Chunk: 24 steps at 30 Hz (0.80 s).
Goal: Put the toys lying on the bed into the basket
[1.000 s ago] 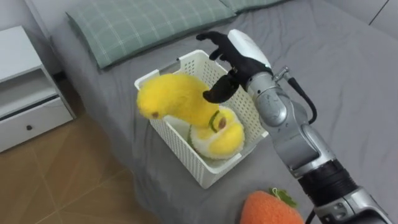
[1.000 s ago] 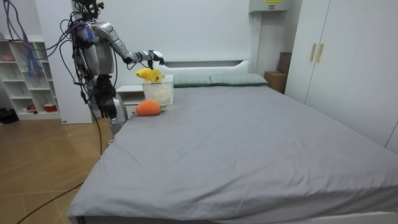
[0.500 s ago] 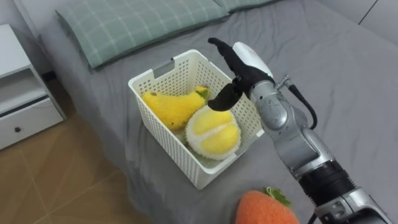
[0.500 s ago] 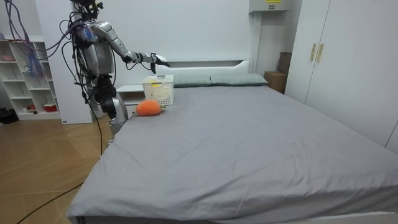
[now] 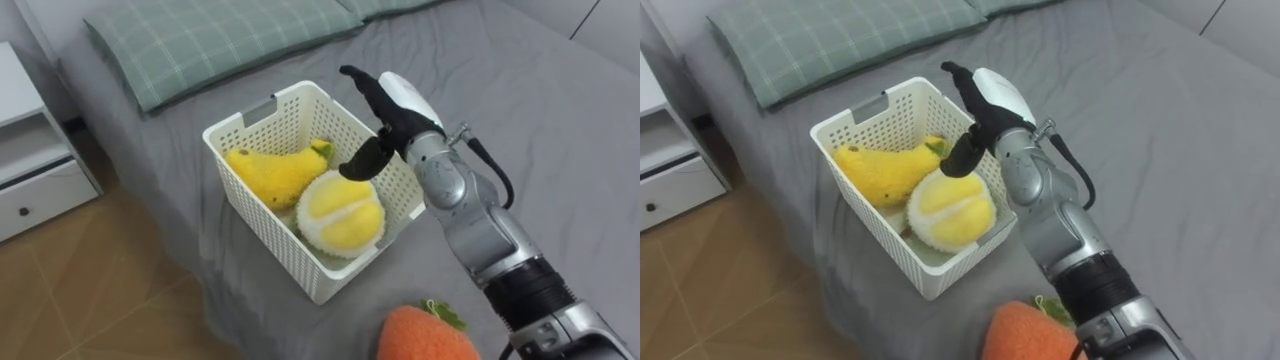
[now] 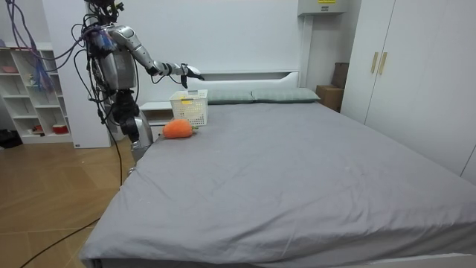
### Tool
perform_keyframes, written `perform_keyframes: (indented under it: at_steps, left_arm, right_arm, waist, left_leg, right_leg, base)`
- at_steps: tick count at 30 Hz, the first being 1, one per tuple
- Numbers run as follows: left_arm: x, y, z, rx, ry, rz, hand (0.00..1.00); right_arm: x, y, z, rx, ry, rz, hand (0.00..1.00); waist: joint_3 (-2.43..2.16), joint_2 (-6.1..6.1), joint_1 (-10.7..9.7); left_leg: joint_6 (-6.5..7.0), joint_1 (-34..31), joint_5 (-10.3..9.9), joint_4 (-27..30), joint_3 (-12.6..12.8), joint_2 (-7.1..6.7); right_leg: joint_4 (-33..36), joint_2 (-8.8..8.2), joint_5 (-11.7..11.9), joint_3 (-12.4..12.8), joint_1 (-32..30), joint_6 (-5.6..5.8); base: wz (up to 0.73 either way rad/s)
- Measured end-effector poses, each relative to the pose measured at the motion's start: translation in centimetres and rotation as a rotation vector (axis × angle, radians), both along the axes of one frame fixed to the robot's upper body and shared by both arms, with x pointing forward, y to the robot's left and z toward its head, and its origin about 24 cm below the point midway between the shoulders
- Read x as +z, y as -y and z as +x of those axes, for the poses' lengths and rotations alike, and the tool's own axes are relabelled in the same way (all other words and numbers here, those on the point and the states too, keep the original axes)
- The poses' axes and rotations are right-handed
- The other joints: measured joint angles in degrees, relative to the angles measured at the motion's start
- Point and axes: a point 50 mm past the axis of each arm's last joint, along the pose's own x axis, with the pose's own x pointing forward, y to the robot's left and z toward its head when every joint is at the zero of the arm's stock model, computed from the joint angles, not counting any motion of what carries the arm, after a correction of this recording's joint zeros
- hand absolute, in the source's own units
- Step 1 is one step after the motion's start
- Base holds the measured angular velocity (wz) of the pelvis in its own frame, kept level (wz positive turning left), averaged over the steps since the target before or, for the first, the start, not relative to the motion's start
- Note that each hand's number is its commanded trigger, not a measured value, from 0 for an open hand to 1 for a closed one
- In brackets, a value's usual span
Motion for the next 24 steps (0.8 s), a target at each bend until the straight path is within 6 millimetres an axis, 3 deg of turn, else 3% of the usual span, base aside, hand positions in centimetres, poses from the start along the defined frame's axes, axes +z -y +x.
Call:
perform_keyframes:
  at_steps: [6, 12, 14, 18, 20, 24]
  left_arm:
    - [-0.1, 0.0, -0.3, 0.002, -0.002, -0.001, 0.00]
    - [-0.2, 0.3, -0.7, 0.022, -0.004, -0.013, 0.00]
    - [-0.3, 0.4, -1.2, 0.025, -0.012, -0.015, 0.00]
    - [-0.4, 0.3, -1.8, 0.034, -0.021, -0.009, 0.00]
    - [-0.4, 0.1, -2.2, 0.040, -0.022, -0.001, 0.00]
    - [-0.4, 0.1, -2.2, 0.063, -0.002, -0.008, 0.00]
  right_arm:
    - [-0.6, 0.4, 0.1, -0.014, -0.040, 0.038, 0.00]
    - [-0.1, 1.6, 0.4, -0.077, -0.043, 0.182, 0.00]
    - [0.1, 2.1, 0.5, -0.111, -0.038, 0.254, 0.00]
    - [-0.2, 2.9, 0.2, -0.150, -0.041, 0.372, 0.00]
    - [-1.1, 3.3, -0.5, -0.158, -0.057, 0.410, 0.00]
    - [-3.0, 4.3, -2.3, -0.196, -0.095, 0.424, 0.00]
  waist:
    - [0.16, 0.32, -0.12]
    - [0.21, 0.71, -2.28]
    - [0.06, 1.50, -3.79]
    - [-0.26, 1.92, -6.16]
    - [-0.60, 2.10, -8.55]
    - [-0.79, 2.59, -9.92]
  left_leg:
    - [0.04, 0.16, -0.08, -0.15, 1.21, 0.41]
    - [0.30, 0.63, -0.18, 0.13, 2.62, 0.54]
    - [0.54, 0.89, -0.38, 0.05, 3.46, 0.62]
    - [0.77, 2.46, -0.52, -0.59, 5.84, 1.21]
    - [0.97, 3.15, -0.74, -0.90, 7.58, 1.60]
    - [1.11, 4.02, -1.08, -1.97, 10.82, 2.57]
  right_leg:
    - [0.31, 0.15, 0.00, 1.75, -0.56, -0.01]
    - [0.78, 0.05, 0.01, 3.97, -0.71, -0.01]
    - [0.93, 0.01, 0.02, 4.88, -0.67, -0.01]
    - [0.94, 0.05, 0.17, 6.65, -0.59, 0.04]
    - [0.96, 0.09, 0.17, 7.70, -0.63, 0.04]
    - [1.17, 0.46, 0.47, 11.08, -1.24, 0.05]
  base:
    - [-0.09]
    - [-0.11]
    - [-0.21]
    - [-0.30]
    - [-0.29]
    - [-0.49]
